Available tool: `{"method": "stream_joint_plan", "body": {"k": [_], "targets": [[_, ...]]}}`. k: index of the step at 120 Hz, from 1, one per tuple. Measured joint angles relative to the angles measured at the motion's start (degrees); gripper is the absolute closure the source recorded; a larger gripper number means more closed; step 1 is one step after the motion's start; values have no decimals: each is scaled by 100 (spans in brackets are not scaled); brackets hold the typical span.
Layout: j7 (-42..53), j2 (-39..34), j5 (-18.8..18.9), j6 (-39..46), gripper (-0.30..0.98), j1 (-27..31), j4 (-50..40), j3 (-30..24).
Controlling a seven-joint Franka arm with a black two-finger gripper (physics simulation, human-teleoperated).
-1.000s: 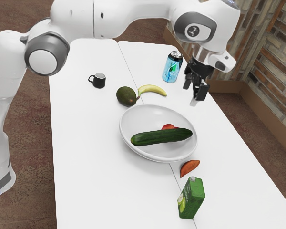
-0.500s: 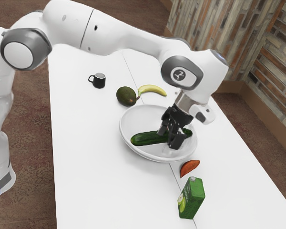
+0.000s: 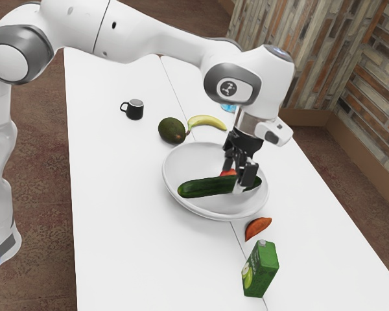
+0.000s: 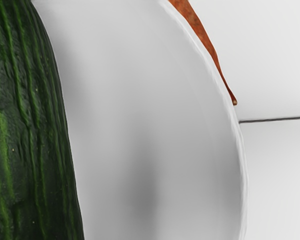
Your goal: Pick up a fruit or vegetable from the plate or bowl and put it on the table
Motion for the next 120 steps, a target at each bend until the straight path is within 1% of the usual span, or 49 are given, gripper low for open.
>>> {"method": "stream_joint_plan", "body": {"k": [78, 120], "targets": [[-67, -15, -41, 96, 0, 6, -142, 8], [-1, -190, -45, 83, 0, 149, -639, 44]]}}
